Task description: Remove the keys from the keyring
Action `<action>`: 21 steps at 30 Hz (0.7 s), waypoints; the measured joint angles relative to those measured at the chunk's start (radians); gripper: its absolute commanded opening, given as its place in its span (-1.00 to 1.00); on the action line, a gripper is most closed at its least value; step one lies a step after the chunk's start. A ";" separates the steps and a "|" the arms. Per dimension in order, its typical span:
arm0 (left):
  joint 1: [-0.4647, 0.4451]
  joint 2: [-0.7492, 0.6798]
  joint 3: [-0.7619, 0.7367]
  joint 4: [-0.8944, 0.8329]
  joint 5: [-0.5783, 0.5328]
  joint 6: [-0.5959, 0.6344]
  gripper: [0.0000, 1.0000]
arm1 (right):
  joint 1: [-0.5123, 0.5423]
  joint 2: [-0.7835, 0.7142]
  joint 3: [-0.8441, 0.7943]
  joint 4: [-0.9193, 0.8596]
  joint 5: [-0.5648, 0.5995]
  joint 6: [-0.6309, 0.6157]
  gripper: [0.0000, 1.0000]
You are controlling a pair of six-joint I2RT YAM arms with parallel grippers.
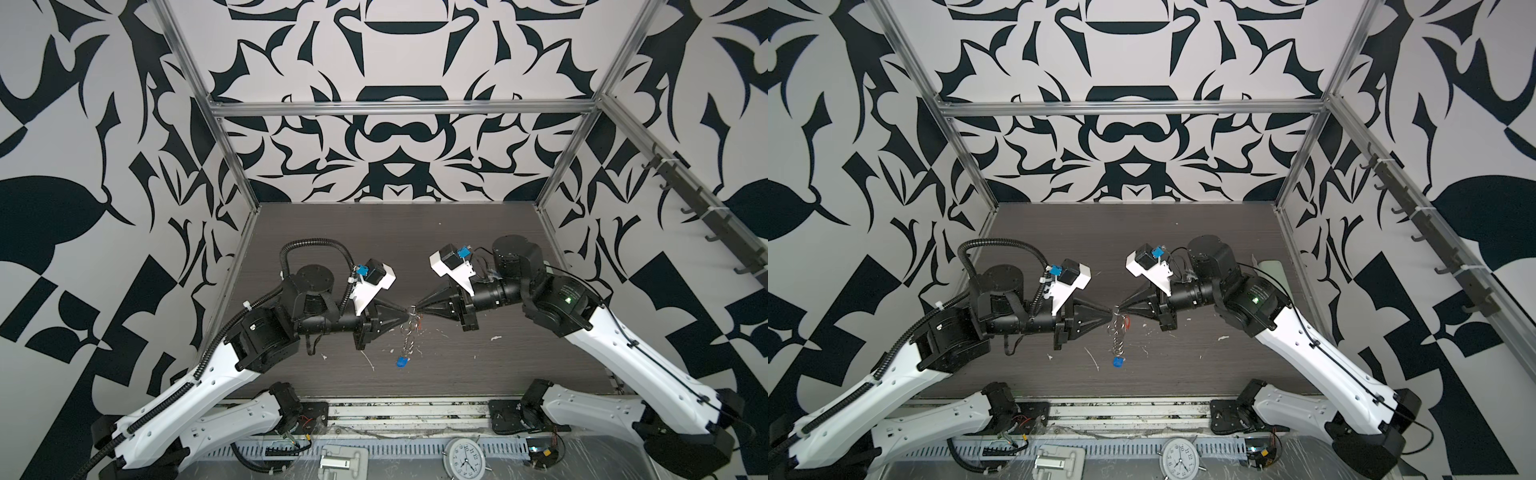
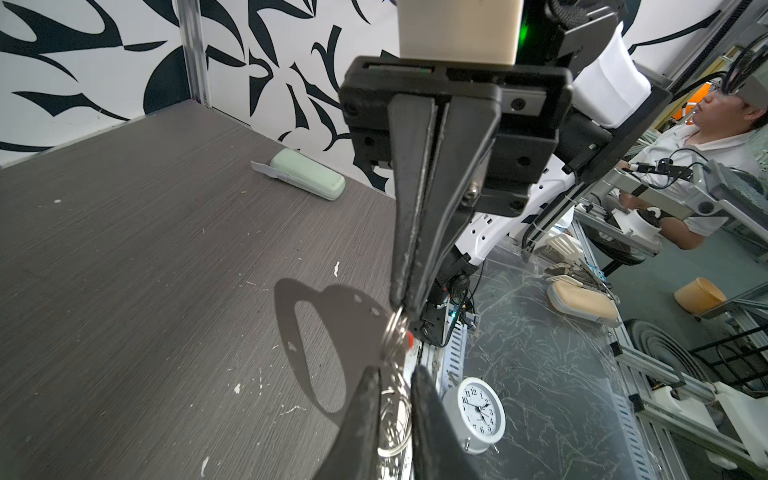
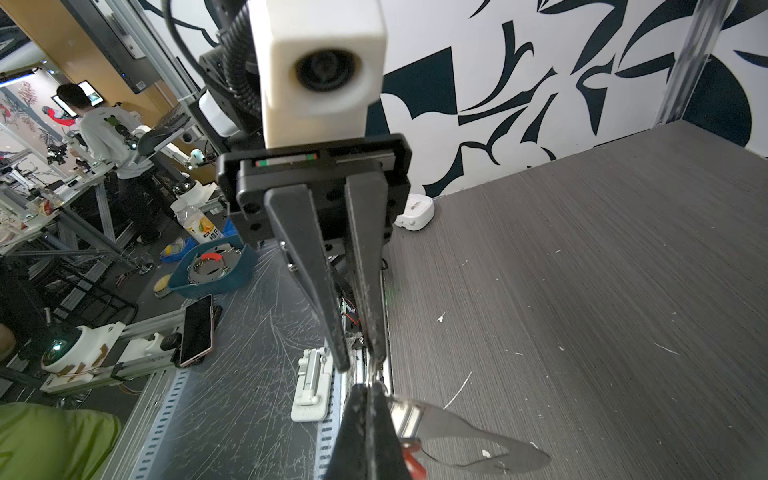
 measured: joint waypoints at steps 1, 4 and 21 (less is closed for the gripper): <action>0.009 0.000 0.004 -0.003 0.004 0.000 -0.59 | 0.000 0.000 0.003 -0.008 -0.004 -0.005 -1.00; 0.035 -0.001 0.012 -0.004 0.027 -0.001 -0.56 | 0.000 0.000 0.009 -0.019 -0.018 -0.018 -1.00; 0.049 0.031 0.014 0.001 0.174 -0.003 -0.76 | 0.000 0.027 0.015 -0.021 -0.050 -0.021 -1.00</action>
